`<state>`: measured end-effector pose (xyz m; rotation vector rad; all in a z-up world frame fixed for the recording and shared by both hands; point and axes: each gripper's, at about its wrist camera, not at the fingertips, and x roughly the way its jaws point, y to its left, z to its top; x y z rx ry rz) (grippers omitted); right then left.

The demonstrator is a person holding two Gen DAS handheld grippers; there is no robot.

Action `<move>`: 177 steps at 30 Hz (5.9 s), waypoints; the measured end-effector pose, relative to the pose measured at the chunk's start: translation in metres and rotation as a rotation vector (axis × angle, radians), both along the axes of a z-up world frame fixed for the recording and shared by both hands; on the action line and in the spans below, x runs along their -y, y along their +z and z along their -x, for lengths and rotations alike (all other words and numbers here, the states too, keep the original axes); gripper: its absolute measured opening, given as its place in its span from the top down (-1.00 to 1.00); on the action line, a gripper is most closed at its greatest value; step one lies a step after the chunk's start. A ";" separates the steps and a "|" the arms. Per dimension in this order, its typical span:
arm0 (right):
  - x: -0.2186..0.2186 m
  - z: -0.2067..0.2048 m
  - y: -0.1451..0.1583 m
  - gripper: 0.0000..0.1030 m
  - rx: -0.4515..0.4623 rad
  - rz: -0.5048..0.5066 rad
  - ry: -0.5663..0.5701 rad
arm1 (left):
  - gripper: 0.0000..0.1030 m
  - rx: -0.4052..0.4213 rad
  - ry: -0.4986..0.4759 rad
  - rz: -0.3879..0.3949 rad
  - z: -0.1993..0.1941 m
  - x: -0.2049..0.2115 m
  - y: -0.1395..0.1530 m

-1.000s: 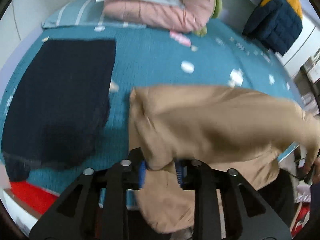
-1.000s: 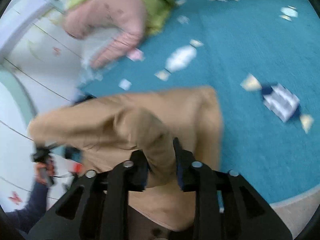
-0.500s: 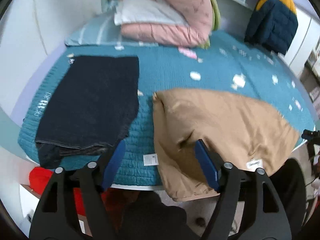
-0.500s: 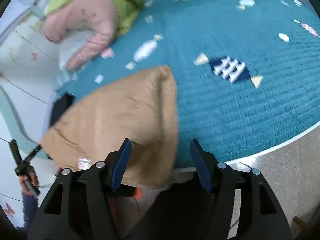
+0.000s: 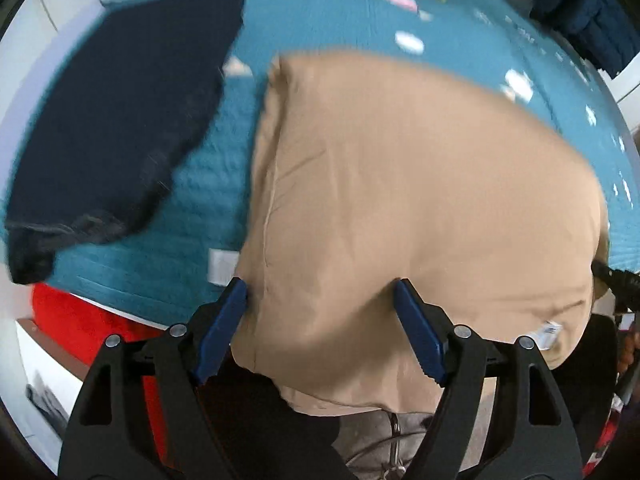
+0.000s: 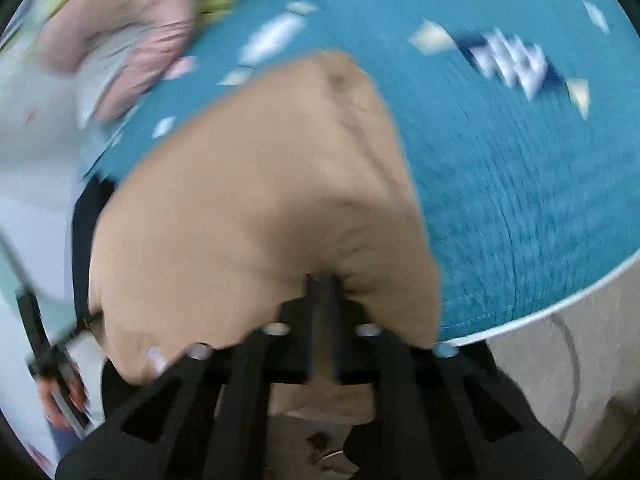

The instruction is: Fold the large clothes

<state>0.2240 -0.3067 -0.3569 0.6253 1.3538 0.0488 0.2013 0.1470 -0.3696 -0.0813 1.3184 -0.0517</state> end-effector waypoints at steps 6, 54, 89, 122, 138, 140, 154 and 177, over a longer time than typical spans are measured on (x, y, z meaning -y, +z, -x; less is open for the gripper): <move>-0.004 -0.009 0.010 0.99 0.001 0.018 -0.006 | -0.66 -0.017 0.041 0.052 -0.001 -0.011 -0.013; -0.197 0.005 -0.014 1.00 0.021 -0.126 0.217 | -0.79 -0.106 0.242 0.347 0.023 -0.059 -0.040; -0.317 0.076 0.102 -0.22 0.588 0.051 0.545 | 0.63 0.104 0.057 0.411 0.009 0.042 0.098; -0.121 0.037 0.094 0.69 0.554 -0.484 -0.106 | -0.55 0.383 -0.113 0.743 0.026 0.100 0.163; -0.013 0.081 0.050 0.69 0.436 -0.340 -0.448 | -0.56 0.133 -0.090 0.229 0.012 0.190 0.032; -0.007 0.084 0.046 0.69 0.423 -0.324 -0.471 | -0.59 0.106 -0.106 0.223 0.009 0.201 0.020; 0.019 0.089 0.125 -0.30 0.473 0.026 -0.328 | -0.61 0.108 -0.160 0.099 -0.010 0.241 0.001; 0.018 0.009 0.049 0.60 0.279 -0.088 -0.117 | -0.76 0.059 -0.206 0.130 -0.027 0.258 -0.004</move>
